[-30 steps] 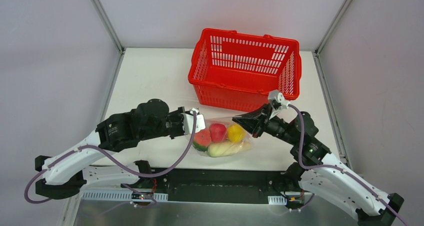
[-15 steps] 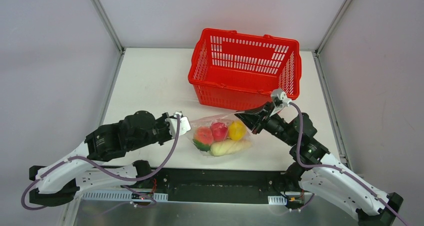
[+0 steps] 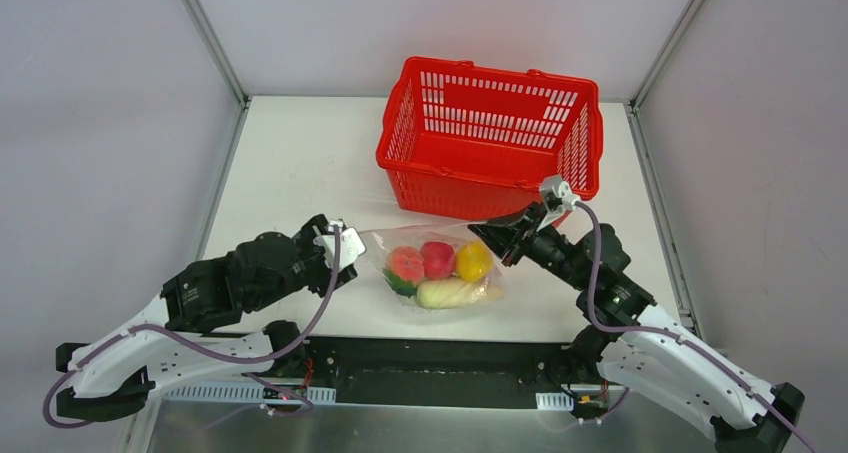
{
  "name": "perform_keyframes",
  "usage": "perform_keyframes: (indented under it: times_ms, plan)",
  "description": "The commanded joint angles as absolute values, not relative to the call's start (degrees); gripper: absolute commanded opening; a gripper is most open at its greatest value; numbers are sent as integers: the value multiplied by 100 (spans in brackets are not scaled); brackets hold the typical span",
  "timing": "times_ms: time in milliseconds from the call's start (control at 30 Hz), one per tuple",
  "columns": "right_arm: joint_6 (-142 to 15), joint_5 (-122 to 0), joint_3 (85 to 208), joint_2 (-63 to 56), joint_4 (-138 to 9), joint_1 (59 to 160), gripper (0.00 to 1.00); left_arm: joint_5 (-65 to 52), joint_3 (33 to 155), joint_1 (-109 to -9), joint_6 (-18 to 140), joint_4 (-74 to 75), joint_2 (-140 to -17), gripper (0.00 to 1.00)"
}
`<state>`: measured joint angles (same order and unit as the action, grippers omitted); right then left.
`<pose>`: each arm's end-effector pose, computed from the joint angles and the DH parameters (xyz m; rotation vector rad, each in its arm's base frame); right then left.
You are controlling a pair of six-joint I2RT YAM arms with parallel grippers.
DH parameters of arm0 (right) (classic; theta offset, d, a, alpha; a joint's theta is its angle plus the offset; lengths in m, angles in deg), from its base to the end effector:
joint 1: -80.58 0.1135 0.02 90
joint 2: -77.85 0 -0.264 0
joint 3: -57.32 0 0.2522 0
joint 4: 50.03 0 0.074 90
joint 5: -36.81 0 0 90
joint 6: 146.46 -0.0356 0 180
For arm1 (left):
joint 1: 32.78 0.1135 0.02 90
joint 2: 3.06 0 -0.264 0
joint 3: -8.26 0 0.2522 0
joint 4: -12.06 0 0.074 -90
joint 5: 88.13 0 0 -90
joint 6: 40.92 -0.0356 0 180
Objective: Place the food in the zip-top bag and seal the zipper
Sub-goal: Zip the zipper food storage bag at the center of the board, then place the zipper food storage bag at the center of the board.
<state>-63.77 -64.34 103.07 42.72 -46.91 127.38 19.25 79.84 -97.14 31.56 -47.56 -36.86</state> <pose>0.1030 0.1197 0.3378 -0.6300 1.2455 0.9230 0.0529 -0.0857 0.3747 1.1148 1.5899 -0.2485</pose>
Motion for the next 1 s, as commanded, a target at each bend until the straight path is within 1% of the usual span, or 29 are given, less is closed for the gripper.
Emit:
perform_keyframes:
  times_ms: [0, 67, 167, 367, 433, 500, 600, 667, 733, 800, 833, 867, 933, 967]
  plan:
    - [-6533, -6386, 10543, 4175, -4269, 12720, 0, 2379, 7836, -9642, 3523, -4334, -3663, 74]
    - [-6574, -6199, 10611, 4157, -4282, 12725, 0, 2579, 7638, -9641, 3686, -4045, -3513, 87]
    - [-6630, -5949, 10817, 4074, -4373, 12722, 0, 2740, 7348, -9641, 3952, -3646, -3158, 98]
    - [-6489, -5745, 11821, 3813, -4904, 12719, 0, 2961, 6892, -9643, 4623, -3312, -2684, 99]
    - [-6333, -5964, 12306, 3588, -5319, 12720, 0, 3030, 6796, -9641, 4850, -3301, -2601, 99]
    - [-6208, -6220, 12504, 3374, -5659, 12722, 0, 3110, 6696, -9641, 5087, -3238, -2511, 99]
    - [-6289, -6820, 12154, 3047, -5652, 12792, 0, 3207, 6551, -9642, 5357, -3158, -2371, 99]
    - [-6356, -7091, 11849, 2694, -5454, 13118, 0, 3306, 6487, -9646, 5504, -3142, -2270, 99]
    - [-6189, -7037, 11747, 2256, -5468, 13580, 1, 3426, 6473, -9648, 5646, -3145, -2162, 99]
    - [-6139, -6834, 11791, 1798, -5526, 13909, 7, 3535, 6482, -9641, 5776, -3162, -2049, 99]
    - [-6186, -6841, 11857, 1581, -5524, 13981, 13, 3604, 6486, -9643, 5836, -3165, -1984, 99]
    - [-6243, -6975, 11923, 1399, -5523, 14005, 20, 3680, 6501, -9648, 5899, -3180, -1924, 99]
    - [-6331, -7445, 12044, 1210, -5465, 14001, 43, 3807, 6552, -9641, 6030, -3276, -1791, 99]
    - [-6339, -7716, 12070, 1194, -5391, 14003, 50, 3890, 6585, -9641, 6120, -3339, -1728, 99]
